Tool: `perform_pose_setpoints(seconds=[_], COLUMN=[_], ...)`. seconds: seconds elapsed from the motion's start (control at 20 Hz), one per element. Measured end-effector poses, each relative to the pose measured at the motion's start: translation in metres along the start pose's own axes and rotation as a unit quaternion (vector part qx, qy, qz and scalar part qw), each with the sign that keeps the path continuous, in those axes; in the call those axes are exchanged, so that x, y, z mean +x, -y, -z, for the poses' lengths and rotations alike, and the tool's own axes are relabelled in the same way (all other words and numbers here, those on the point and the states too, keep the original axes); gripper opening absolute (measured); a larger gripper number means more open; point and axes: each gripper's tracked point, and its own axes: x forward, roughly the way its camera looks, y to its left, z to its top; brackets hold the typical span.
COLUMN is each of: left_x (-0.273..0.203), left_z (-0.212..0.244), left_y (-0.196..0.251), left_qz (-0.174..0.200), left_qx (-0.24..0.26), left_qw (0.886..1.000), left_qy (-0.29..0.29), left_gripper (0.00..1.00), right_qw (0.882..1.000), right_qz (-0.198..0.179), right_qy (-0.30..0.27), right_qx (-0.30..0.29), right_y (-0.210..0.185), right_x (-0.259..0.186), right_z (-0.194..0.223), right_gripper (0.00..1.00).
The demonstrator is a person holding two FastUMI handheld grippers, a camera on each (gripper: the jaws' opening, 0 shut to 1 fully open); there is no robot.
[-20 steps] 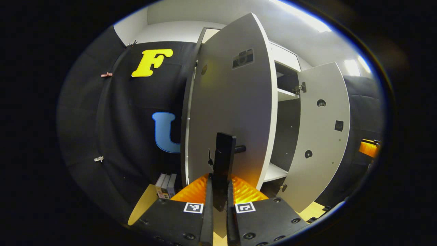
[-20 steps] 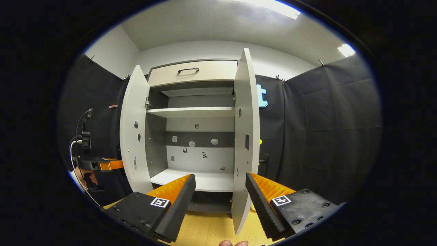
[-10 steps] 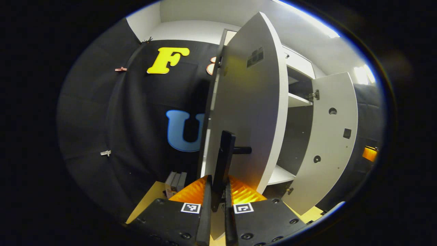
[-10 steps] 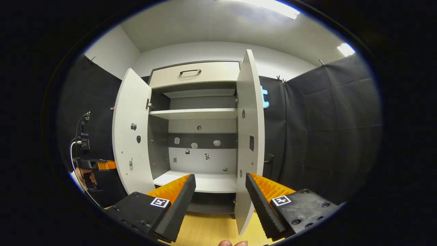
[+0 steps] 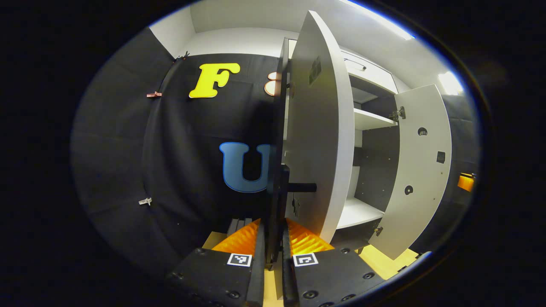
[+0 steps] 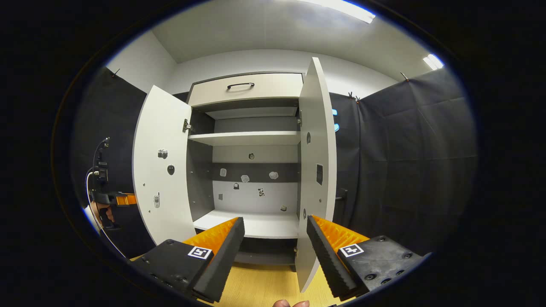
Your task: Open the right door of the double-door shoe cabinet with the right hand, and open the left door with the left hand.
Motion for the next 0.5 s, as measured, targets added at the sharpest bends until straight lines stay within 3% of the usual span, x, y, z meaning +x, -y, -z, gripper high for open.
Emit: perform_pose_setpoints(seconds=[0.5], left_x=[-0.026], left_z=[-0.002], left_y=[-0.001], left_qz=[-0.025], left_qx=[0.008], left_qw=[1.0], left_qy=[0.009], left_gripper=[0.24], right_qw=[1.0], right_qz=[0.001], right_qy=[-0.002], right_qx=[0.005], right_y=[0.001], right_x=[0.003], right_z=[0.0], right_gripper=[0.93])
